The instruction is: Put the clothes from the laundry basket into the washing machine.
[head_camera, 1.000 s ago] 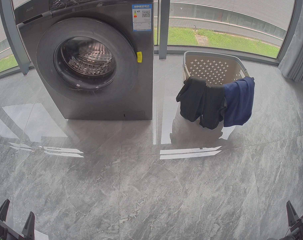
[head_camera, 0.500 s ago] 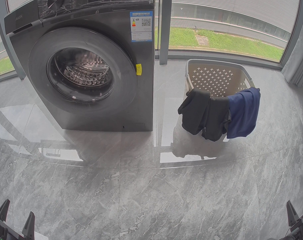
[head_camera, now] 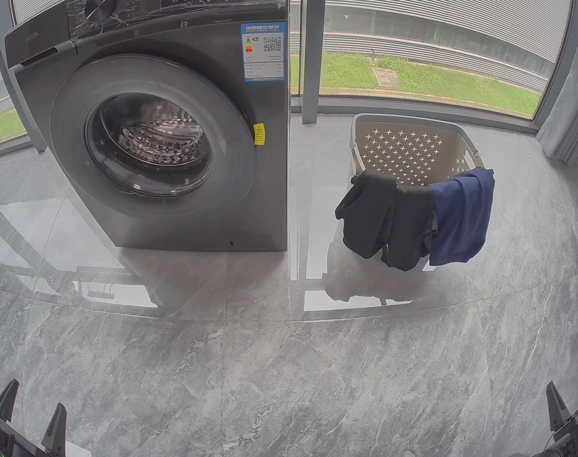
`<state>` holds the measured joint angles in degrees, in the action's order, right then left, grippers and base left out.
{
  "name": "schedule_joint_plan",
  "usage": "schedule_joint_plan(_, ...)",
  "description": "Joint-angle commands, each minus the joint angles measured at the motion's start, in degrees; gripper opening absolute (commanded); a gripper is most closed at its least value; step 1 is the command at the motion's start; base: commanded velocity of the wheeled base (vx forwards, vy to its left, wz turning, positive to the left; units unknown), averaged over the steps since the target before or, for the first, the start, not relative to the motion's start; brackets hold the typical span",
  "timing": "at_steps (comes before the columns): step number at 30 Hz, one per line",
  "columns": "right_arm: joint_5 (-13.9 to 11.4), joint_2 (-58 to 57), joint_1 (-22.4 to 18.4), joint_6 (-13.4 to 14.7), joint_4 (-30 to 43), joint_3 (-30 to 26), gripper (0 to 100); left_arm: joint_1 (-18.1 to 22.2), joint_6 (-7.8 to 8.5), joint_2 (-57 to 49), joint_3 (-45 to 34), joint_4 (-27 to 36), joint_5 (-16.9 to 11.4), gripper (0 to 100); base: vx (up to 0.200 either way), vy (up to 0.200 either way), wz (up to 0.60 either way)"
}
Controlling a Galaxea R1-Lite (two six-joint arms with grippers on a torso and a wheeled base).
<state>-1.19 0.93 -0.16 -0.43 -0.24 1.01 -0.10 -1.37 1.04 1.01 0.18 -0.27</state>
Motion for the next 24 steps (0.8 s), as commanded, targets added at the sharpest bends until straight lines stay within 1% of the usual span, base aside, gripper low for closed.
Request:
schedule_joint_plan(1,0.0,-0.4,0.0,0.0,0.0,-1.0,100,0.0,-0.04,-0.7,-0.8,0.0,0.0,100,0.000,-0.200,0.00)
schedule_joint_plan(20,0.0,-0.4,0.1,0.0,0.0,-1.0,100,0.0,-0.04,-0.7,-0.8,0.0,0.0,100,0.000,-0.200,0.00)
schedule_joint_plan(24,0.0,-0.4,0.1,0.0,0.0,-1.0,100,0.0,-0.13,-0.7,-0.8,0.0,0.0,100,0.000,0.000,0.00)
